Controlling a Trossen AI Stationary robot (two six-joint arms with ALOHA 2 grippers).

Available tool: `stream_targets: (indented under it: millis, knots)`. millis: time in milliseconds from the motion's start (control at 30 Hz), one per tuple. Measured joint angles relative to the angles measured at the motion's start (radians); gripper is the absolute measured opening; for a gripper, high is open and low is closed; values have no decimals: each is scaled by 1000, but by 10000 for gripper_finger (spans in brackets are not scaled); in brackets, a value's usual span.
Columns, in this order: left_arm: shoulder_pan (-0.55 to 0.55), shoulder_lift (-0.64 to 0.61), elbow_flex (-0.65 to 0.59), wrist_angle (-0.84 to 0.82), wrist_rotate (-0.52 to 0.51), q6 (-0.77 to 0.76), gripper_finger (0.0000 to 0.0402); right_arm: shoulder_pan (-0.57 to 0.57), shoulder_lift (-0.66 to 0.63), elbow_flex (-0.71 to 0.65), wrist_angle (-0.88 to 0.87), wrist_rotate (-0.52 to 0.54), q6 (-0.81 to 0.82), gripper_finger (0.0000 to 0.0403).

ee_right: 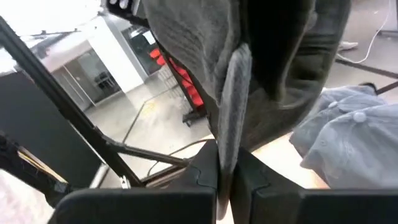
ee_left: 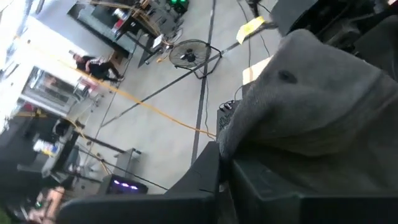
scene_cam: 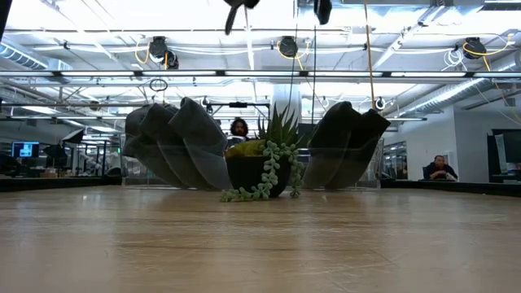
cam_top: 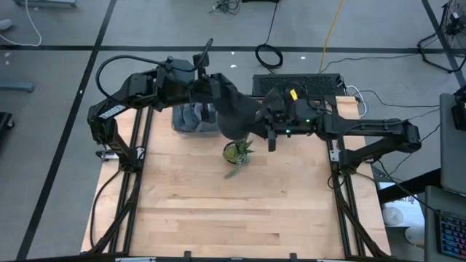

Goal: Pick & Place hat
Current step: Put the black cap into the right transparent bin

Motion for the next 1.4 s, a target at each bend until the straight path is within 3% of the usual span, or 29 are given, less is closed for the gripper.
stream_targets:
  millis: [167, 333, 433, 633, 767, 967, 1200, 1400]
  knots:
    - [0, -14, 0, 2, -75, -140, 70, 0, -92, 0, -93, 0, -58, 2]
    - [16, -38, 1, 9, -49, -329, 120, -3, -218, 0, -225, 3, -138, 1]
    - [36, -50, 1, 14, 101, -444, 145, -10, -282, 1, -283, -2, -180, 1]
    - [91, -60, 1, 49, 532, -645, 190, -12, -367, 1, -270, -82, -295, 1]
    - [102, -53, 0, 44, 670, -753, 216, -12, -394, 1, -257, -127, -354, 1]
    - [102, -36, 0, 46, 699, -837, 238, -12, -400, 1, -208, -235, -360, 0]
    - [117, 5, 0, 39, 666, -859, 226, -13, -397, 1, -193, -268, -381, 0]
    - [136, 71, 0, 73, 766, -879, 220, -14, -386, 1, -149, -270, -416, 0]
